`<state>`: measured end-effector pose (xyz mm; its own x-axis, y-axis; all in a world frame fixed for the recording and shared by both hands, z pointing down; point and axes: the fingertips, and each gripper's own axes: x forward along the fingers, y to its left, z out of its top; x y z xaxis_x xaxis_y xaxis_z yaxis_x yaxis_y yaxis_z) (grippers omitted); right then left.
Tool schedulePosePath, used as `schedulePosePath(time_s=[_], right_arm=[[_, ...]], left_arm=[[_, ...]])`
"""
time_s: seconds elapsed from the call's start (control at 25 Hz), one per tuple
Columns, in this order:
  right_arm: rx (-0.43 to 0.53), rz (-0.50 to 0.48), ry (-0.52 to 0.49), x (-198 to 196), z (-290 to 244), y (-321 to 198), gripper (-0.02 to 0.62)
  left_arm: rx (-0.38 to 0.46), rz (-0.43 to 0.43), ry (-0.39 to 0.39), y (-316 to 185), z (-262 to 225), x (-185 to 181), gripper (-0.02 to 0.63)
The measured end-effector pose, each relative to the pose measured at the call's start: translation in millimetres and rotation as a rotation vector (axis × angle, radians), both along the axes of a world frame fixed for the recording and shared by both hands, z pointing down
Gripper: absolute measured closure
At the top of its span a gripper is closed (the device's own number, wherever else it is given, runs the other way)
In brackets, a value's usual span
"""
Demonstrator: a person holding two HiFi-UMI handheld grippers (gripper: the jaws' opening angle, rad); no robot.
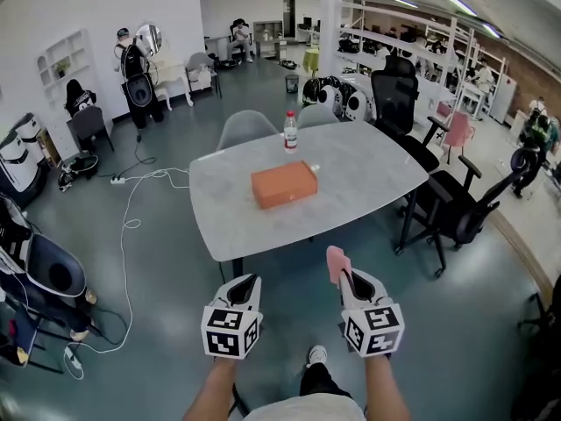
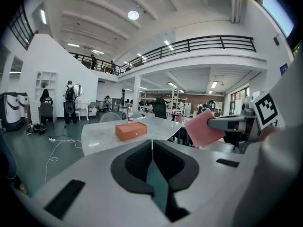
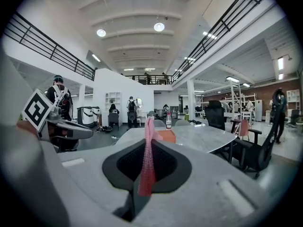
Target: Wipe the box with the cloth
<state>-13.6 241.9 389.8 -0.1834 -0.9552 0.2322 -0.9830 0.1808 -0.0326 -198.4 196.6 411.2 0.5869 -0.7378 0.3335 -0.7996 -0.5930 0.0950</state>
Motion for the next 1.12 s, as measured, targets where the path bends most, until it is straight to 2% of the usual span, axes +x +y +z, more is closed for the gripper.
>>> schedulePosePath(time_s=[0.68, 1.12], right_arm=[[-0.041, -0.065, -0.012, 91.9, 3.4, -136.3, 0.578], [-0.054, -0.139, -0.033, 130.9, 12.9, -202.9, 0.578]], left_arm=[[-0.053, -0.066, -0.021, -128.3, 8.5, 88.2, 0.591], [-0.061, -0.133, -0.043, -184.8, 14.2, 122.1, 0.591]])
